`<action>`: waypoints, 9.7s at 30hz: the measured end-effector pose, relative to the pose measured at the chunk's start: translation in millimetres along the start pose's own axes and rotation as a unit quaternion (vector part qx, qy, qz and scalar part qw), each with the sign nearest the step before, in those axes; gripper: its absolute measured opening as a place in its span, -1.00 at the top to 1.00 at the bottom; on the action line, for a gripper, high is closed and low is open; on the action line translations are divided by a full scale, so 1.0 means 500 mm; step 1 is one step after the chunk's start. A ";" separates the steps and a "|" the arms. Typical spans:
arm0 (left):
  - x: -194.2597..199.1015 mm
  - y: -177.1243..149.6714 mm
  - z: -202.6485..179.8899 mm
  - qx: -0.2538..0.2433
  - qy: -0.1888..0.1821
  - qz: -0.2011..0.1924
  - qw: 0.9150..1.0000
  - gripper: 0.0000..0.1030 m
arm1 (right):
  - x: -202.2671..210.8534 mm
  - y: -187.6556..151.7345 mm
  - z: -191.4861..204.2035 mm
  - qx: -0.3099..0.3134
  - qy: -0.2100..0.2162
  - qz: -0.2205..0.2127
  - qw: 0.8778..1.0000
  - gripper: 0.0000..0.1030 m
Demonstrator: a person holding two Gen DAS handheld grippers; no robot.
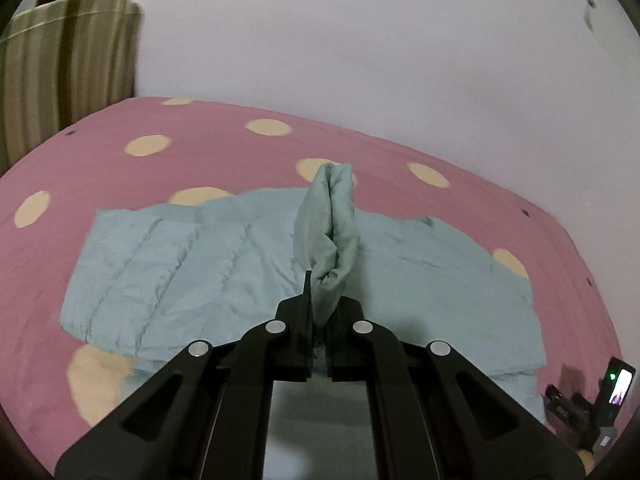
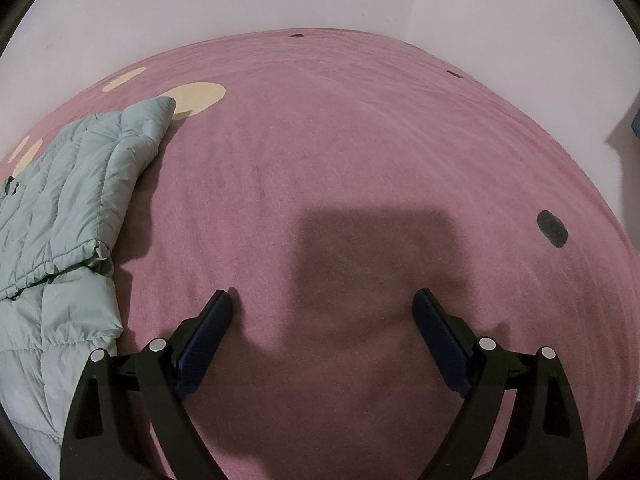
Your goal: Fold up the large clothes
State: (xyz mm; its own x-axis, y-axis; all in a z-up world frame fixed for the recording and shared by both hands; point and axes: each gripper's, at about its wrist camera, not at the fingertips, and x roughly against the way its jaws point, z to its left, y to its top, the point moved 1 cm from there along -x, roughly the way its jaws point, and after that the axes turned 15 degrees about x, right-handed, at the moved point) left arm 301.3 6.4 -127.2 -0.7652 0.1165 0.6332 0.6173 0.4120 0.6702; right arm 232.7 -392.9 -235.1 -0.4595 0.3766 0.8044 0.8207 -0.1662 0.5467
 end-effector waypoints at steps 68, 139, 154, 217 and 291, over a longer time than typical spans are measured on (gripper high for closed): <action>-0.135 -0.264 -0.348 -0.125 -0.043 0.143 0.981 0.16 | -0.005 0.003 -0.003 -0.001 0.003 -0.001 1.000 -0.75; -0.194 0.004 0.162 -0.030 0.151 0.099 0.983 -0.19 | 0.043 0.151 0.408 0.157 0.191 -0.023 0.969 0.10; -0.206 0.069 0.086 -0.034 0.112 0.066 0.991 -0.15 | 0.045 0.249 0.428 0.147 0.190 -0.057 0.969 0.08; 0.269 -0.292 0.397 0.039 -0.017 0.175 0.984 0.35 | 0.278 -0.328 0.062 0.094 0.238 -0.002 0.967 0.17; 0.047 -0.003 0.318 -0.009 -0.023 0.098 0.995 -0.14 | 0.127 -0.028 0.032 -0.017 0.309 -0.046 0.950 0.05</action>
State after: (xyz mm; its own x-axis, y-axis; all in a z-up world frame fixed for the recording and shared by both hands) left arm 253.3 152.2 -174.9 -0.6366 0.2354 0.7344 0.7589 0.3605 0.5423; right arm 197.5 -351.9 -195.4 -0.6488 -0.2142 0.7302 0.7609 -0.1925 0.6196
